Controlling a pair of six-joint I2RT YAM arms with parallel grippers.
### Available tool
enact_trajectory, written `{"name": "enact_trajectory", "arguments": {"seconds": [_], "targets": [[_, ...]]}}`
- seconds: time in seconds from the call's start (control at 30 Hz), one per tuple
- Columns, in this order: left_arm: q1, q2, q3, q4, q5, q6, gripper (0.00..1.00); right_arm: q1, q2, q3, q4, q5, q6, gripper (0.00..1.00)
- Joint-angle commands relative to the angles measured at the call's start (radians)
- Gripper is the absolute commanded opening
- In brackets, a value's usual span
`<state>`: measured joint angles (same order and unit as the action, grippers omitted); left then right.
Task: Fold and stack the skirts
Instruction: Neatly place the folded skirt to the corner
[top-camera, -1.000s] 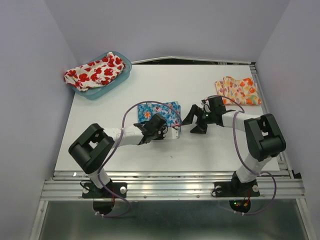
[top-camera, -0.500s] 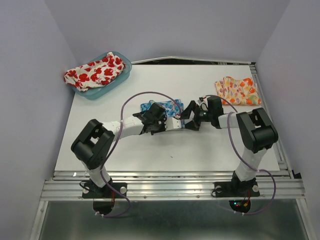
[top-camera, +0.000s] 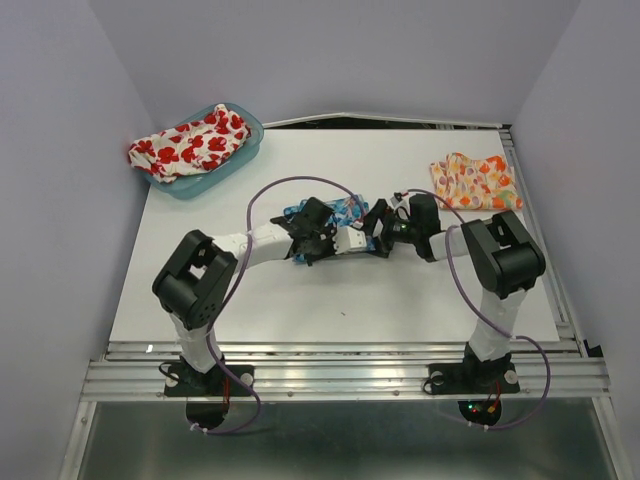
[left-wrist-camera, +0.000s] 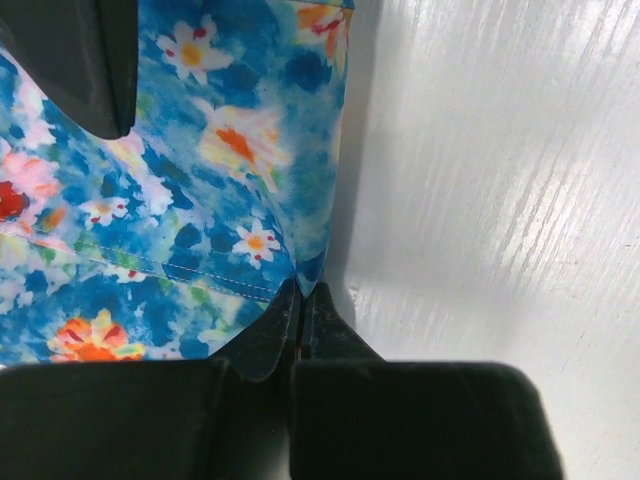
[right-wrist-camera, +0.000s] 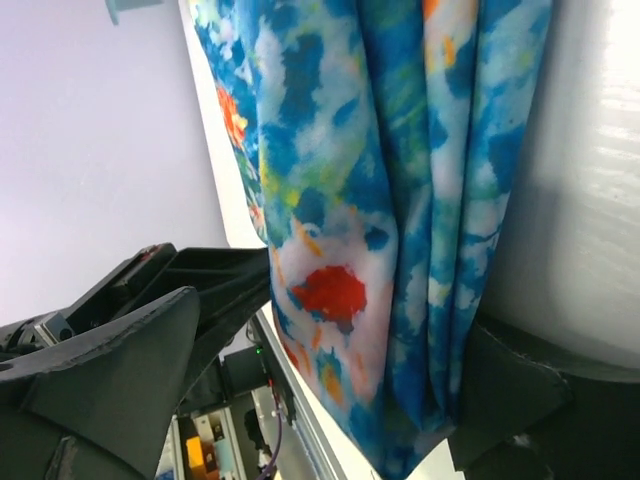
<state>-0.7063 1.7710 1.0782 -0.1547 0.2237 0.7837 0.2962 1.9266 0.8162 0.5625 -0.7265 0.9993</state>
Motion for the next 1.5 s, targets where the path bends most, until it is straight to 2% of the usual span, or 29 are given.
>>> {"name": "enact_trajectory", "arguments": {"seconds": [0.0,0.2,0.27,0.3,0.33,0.43,0.5,0.53,0.67,0.77,0.83,0.93,1.07,1.47], "targets": [[0.004,0.007,0.045,-0.009,0.055,-0.029,0.00,0.011,0.058,-0.012,-0.012,0.131,-0.027,0.92],[0.004,0.025,0.075,-0.013,0.078,-0.063,0.00,0.020,0.042,0.047,-0.105,0.289,-0.158,0.63],[0.005,0.027,0.095,-0.011,0.091,-0.089,0.00,0.020,0.035,0.090,-0.157,0.338,-0.238,0.48],[0.004,0.027,0.095,-0.011,0.095,-0.098,0.01,0.020,0.032,0.103,-0.174,0.351,-0.269,0.48],[0.004,0.024,0.109,-0.016,0.097,-0.110,0.13,0.020,0.025,0.116,-0.205,0.366,-0.348,0.37],[0.017,-0.010,0.132,-0.051,0.112,-0.144,0.31,0.020,-0.015,0.166,-0.268,0.421,-0.497,0.26],[0.037,-0.074,0.137,-0.069,0.132,-0.185,0.36,0.020,-0.041,0.199,-0.326,0.446,-0.613,0.24],[0.051,-0.100,0.140,-0.074,0.143,-0.207,0.36,0.020,-0.054,0.218,-0.326,0.453,-0.614,0.23],[0.135,-0.203,0.170,-0.124,0.186,-0.270,0.37,0.020,-0.106,0.279,-0.443,0.533,-0.815,0.02],[0.194,-0.255,0.189,-0.163,0.175,-0.281,0.38,0.020,-0.129,0.317,-0.486,0.607,-0.940,0.01],[0.227,-0.289,0.178,-0.177,0.177,-0.284,0.42,0.020,-0.147,0.327,-0.493,0.639,-0.987,0.01],[0.243,-0.329,0.141,-0.181,0.183,-0.284,0.41,0.020,-0.178,0.345,-0.512,0.685,-1.105,0.01],[0.245,-0.367,0.094,-0.152,0.184,-0.308,0.39,-0.021,-0.204,0.373,-0.520,0.707,-1.185,0.01],[0.246,-0.361,0.111,-0.164,0.221,-0.317,0.39,-0.201,-0.218,0.494,-0.601,0.645,-1.288,0.01]]}}
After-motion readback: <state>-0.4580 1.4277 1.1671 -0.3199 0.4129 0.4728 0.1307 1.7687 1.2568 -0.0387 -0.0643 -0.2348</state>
